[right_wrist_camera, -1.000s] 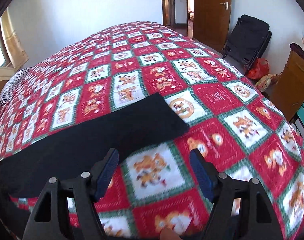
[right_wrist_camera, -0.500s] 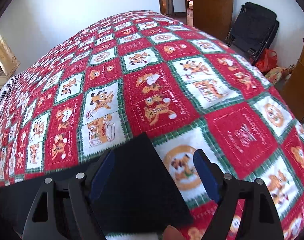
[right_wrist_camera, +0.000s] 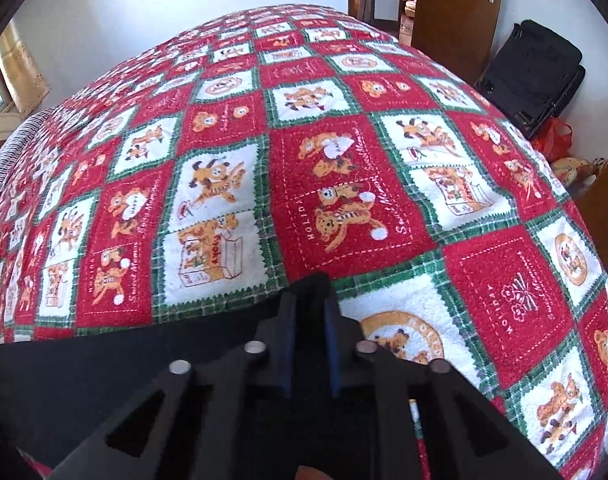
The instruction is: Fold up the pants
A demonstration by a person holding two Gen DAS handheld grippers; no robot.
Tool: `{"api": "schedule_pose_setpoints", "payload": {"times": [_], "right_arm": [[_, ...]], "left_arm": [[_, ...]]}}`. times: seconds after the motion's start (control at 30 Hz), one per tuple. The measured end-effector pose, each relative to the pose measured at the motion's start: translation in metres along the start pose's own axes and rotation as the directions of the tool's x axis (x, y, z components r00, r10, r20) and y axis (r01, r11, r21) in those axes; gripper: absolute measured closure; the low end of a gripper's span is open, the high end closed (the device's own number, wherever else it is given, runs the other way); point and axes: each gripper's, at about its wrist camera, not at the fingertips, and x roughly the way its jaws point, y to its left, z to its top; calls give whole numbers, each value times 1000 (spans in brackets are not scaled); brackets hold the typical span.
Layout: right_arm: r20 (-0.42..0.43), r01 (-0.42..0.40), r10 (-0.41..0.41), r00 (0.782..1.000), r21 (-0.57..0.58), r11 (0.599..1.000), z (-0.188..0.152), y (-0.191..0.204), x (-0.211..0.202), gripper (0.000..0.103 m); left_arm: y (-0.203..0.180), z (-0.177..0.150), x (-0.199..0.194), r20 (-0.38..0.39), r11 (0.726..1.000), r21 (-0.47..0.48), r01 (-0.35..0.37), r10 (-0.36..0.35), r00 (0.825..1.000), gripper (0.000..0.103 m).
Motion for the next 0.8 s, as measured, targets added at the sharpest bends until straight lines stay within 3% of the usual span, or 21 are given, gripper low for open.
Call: {"api": "schedule_pose_setpoints", "payload": {"times": [0.2,0.53,0.8], "right_arm": [[90,-20,22,996,-17,1000,-9,4,-42,95],[227,-94,105,968,-55,994,-44,-13,-124,95],[286,-119,128,950,-48,992,-92,-34,-165,95]], "left_arm": [[1,3,-20,55,1000,4,17,-17,998,90],[-2,5,-50,126,998,13,66,-67,990,91],[1,-14,-85,239,988,22,150,-151,959,91]]}}
